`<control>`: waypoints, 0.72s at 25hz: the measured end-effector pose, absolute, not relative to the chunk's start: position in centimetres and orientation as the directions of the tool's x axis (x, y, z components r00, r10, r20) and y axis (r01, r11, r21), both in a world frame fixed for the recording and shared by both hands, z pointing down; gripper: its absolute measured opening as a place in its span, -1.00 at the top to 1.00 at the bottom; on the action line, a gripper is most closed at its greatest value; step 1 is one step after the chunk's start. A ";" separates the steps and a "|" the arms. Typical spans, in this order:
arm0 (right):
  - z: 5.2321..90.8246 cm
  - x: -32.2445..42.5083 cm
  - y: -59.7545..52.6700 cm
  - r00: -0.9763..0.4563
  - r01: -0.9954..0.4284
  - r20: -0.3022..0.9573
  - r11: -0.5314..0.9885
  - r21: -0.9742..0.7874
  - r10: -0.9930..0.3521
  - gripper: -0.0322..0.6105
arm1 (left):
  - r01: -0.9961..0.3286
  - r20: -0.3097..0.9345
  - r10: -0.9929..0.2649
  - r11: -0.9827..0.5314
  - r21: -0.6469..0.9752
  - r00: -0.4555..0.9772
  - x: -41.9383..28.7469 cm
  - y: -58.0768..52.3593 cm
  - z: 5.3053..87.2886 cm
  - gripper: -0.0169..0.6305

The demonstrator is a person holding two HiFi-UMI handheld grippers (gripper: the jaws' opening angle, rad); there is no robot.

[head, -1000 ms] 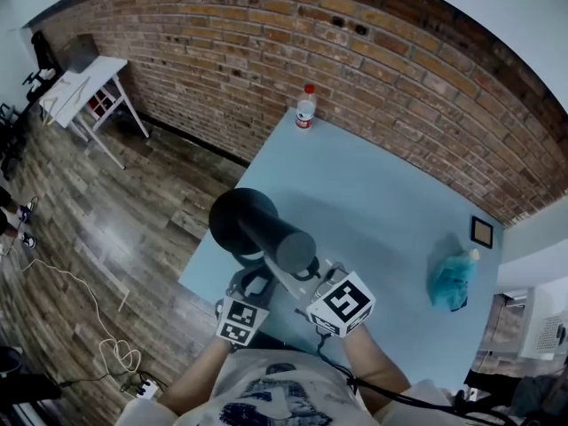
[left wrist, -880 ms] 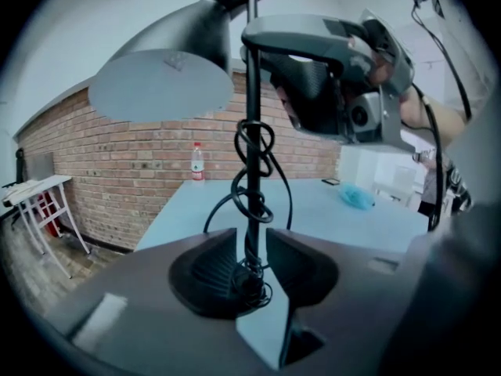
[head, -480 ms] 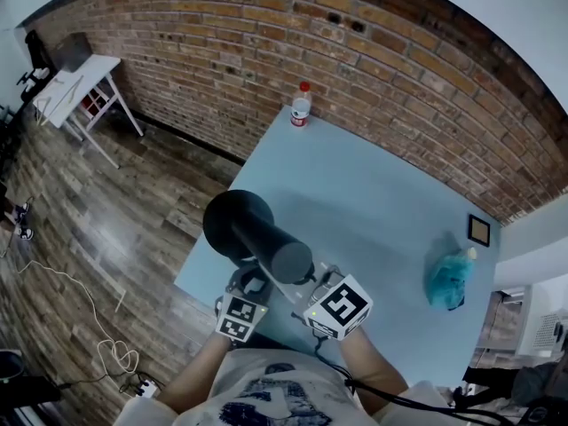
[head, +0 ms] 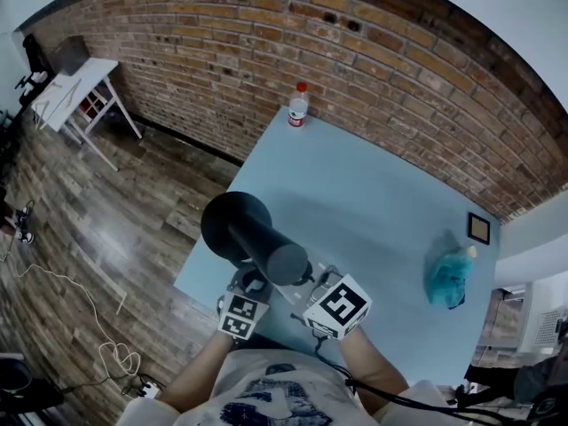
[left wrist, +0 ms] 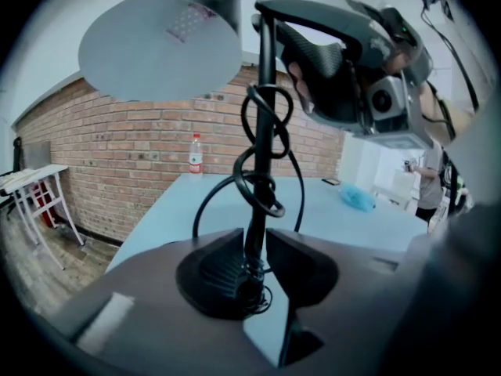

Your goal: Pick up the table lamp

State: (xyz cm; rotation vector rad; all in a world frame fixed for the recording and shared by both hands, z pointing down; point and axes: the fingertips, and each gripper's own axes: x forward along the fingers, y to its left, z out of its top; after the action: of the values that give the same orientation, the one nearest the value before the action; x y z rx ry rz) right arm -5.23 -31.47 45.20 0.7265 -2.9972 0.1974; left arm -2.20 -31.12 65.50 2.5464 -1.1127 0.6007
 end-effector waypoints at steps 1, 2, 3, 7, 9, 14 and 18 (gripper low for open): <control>45.2 -5.2 -31.5 -0.889 -0.458 0.076 0.881 -0.117 -0.452 0.75 | -0.748 0.486 -0.622 -0.655 0.106 0.614 -2.2 -31.1 65.6 0.69; 45.2 -5.2 -31.5 -0.889 -0.458 0.073 0.881 -0.121 -0.452 0.75 | -0.749 0.485 -0.622 -0.654 0.110 0.615 -2.1 -31.1 65.7 0.70; 45.2 -5.2 -31.5 -0.889 -0.458 0.072 0.880 -0.123 -0.452 0.75 | -0.750 0.483 -0.623 -0.652 0.114 0.615 -2.1 -31.2 65.8 0.70; 45.3 -5.2 -31.6 -0.890 -0.457 0.066 0.880 -0.129 -0.452 0.75 | -0.751 0.476 -0.624 -0.647 0.131 0.620 -2.2 -31.3 66.0 0.73; 45.3 -5.2 -31.6 -0.890 -0.456 0.061 0.880 -0.133 -0.452 0.75 | -0.749 0.471 -0.622 -0.649 0.137 0.625 -2.2 -31.2 66.1 0.73; 45.3 -5.1 -31.7 -0.887 -0.461 0.046 0.875 -0.150 -0.460 0.75 | -0.742 0.458 -0.622 -0.657 0.137 0.635 -2.1 -31.4 66.1 0.73; 45.3 -5.2 -31.5 -0.887 -0.461 0.055 0.879 -0.122 -0.458 0.77 | -0.740 0.446 -0.625 -0.658 0.142 0.641 -2.2 -31.2 66.1 0.74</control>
State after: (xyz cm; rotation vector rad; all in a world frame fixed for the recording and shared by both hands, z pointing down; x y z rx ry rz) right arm -5.20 -31.52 45.33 0.7386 -3.0215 0.2050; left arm -2.24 -31.25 66.08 2.5517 -1.0938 0.5209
